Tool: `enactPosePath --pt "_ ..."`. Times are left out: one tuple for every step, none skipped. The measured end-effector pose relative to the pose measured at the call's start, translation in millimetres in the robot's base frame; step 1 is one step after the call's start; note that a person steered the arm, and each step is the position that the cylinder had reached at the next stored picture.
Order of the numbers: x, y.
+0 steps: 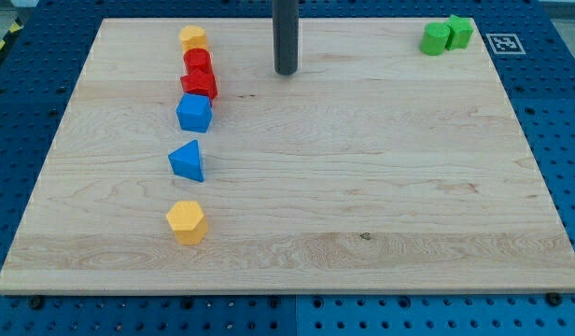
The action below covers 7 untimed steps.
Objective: Push the red star diagonal to the blue cube
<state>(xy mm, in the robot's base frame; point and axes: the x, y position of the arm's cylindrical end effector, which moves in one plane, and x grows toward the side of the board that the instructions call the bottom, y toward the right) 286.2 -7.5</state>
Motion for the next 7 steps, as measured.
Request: enactPosePath --pt "-62.7 -23.8" --pt "-92.8 -85.5" --pt "-81.5 -181.2" --pt "-30.8 -241.7" --pt "20.7 -206.7" --pt "27.5 -188.1" --pt "49.9 -185.3"
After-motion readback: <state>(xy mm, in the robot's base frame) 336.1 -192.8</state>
